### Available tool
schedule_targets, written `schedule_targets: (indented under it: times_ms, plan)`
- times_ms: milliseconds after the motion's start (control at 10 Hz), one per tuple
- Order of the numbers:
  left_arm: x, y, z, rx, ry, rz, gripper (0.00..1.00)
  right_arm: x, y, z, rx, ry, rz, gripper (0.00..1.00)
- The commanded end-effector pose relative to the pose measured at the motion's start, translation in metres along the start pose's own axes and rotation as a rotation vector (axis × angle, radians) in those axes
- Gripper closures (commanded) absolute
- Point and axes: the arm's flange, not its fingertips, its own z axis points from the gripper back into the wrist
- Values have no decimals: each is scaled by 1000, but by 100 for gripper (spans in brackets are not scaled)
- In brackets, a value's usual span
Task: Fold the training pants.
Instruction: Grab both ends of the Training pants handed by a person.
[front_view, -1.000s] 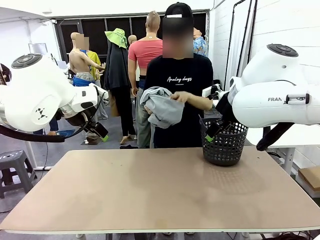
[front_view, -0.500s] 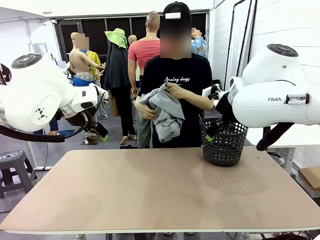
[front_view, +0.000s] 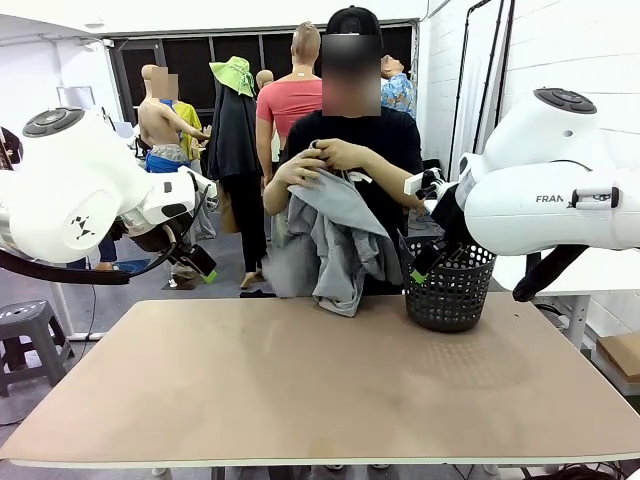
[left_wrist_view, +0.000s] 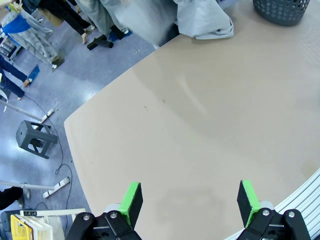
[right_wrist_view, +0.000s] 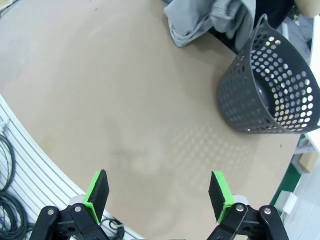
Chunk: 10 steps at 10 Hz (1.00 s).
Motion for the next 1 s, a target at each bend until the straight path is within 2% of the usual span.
schedule_targets:
  times_ms: [0, 900]
  plan:
    - [1, 1, 0, 1, -1, -6, 0, -1, 1, -2, 2, -1, 2, 0]
    - [1, 1, 0, 1, -1, -6, 0, -1, 1, -2, 2, -1, 2, 0]
